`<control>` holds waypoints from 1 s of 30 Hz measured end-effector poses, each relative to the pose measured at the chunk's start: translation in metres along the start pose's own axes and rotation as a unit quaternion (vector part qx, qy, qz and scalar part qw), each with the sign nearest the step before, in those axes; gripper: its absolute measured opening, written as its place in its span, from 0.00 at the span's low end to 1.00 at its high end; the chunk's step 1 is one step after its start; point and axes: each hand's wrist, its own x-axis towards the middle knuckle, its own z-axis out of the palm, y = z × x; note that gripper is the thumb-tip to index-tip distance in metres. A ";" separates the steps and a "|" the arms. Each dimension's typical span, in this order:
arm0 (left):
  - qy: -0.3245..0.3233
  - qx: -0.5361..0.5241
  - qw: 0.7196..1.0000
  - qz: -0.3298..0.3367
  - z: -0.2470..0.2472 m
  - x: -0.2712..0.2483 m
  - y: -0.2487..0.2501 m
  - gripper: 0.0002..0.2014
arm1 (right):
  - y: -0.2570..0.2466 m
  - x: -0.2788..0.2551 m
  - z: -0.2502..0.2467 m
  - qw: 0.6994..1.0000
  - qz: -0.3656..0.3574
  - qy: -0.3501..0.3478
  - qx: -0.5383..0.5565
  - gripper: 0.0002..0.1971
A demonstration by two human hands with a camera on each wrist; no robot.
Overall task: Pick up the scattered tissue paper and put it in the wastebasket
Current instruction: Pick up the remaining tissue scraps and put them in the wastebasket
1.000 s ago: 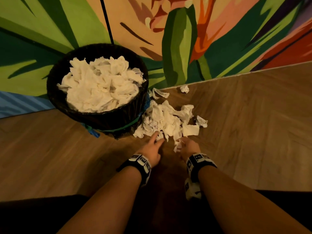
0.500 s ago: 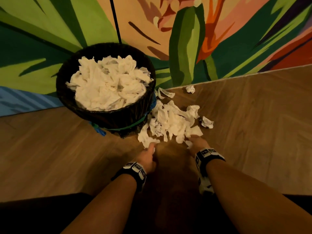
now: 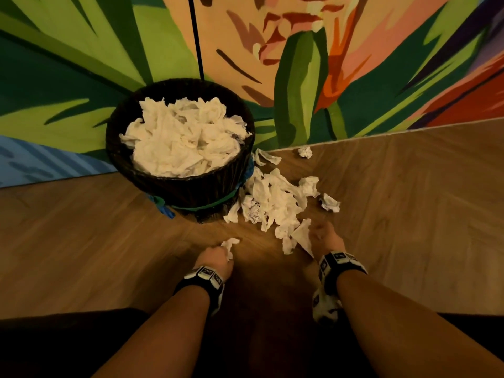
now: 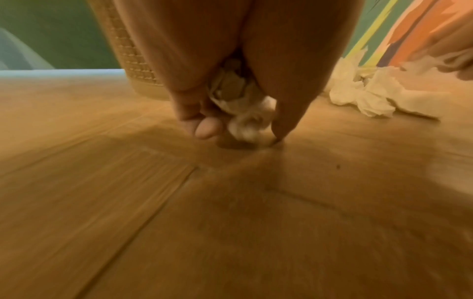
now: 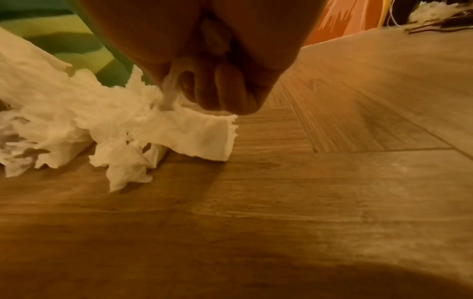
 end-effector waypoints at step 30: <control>0.397 -0.351 0.789 0.311 -0.270 -0.122 0.038 0.08 | -0.245 -0.110 -0.052 0.872 -0.389 0.070 0.289 0.12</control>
